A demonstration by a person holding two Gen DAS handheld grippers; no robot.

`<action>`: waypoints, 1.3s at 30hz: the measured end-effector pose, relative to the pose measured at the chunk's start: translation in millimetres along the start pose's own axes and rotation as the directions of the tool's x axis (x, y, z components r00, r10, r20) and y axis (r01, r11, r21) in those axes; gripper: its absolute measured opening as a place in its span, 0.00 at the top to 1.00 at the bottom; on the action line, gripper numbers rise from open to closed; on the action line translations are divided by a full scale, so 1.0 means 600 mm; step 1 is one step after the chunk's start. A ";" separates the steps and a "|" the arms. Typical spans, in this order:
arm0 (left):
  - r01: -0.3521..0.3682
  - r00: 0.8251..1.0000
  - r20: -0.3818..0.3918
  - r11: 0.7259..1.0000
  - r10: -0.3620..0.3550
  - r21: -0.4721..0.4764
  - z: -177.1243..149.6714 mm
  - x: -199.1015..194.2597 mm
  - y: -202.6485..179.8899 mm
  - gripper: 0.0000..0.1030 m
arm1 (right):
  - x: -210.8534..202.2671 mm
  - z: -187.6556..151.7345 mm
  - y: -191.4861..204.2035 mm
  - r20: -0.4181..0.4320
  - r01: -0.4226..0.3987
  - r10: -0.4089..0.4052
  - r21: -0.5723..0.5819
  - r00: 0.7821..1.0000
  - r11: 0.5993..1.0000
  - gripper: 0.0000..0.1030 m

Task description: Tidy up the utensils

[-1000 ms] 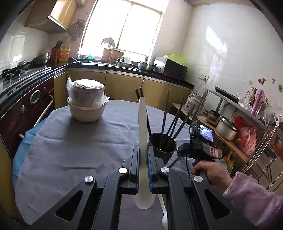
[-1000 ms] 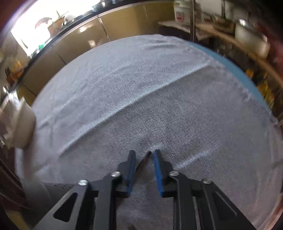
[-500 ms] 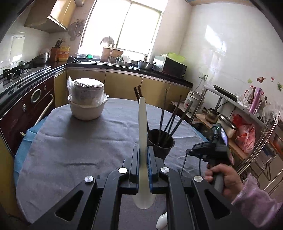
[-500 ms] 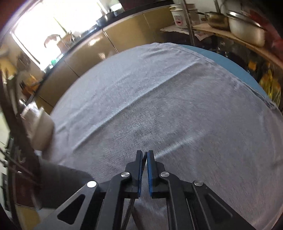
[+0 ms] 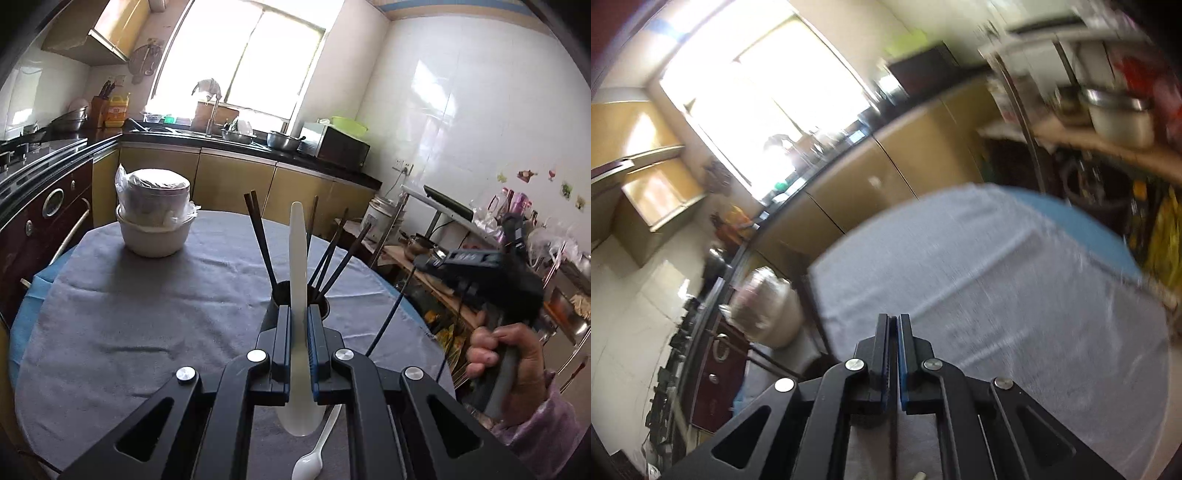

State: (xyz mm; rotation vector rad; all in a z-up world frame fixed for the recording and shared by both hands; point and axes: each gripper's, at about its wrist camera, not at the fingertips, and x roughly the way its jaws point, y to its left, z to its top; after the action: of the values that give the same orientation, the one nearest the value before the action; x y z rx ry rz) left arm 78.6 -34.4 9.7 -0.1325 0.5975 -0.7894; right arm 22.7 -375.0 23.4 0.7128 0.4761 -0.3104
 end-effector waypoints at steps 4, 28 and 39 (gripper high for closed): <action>0.006 1.000 0.007 1.000 -0.006 -0.019 0.005 -0.004 0.003 0.92 | -0.043 0.019 0.042 0.070 -0.032 0.036 -0.060 0.997 0.998 0.96; 0.050 0.999 -0.021 0.999 -0.050 -0.019 0.017 0.015 0.014 0.92 | -0.038 0.050 0.090 -0.078 0.045 -0.068 -0.263 0.995 0.964 0.95; 0.053 0.997 -0.051 0.998 -0.051 0.026 0.000 0.034 -0.008 0.92 | 0.178 -0.035 -0.157 -0.518 0.319 -0.286 -0.025 0.807 0.947 0.79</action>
State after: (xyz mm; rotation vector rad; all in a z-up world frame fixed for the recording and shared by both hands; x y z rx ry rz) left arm 86.8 -52.3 1.8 -0.1039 0.6327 -0.8529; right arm 66.6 -439.9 -97.1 0.7824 1.1080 -0.4375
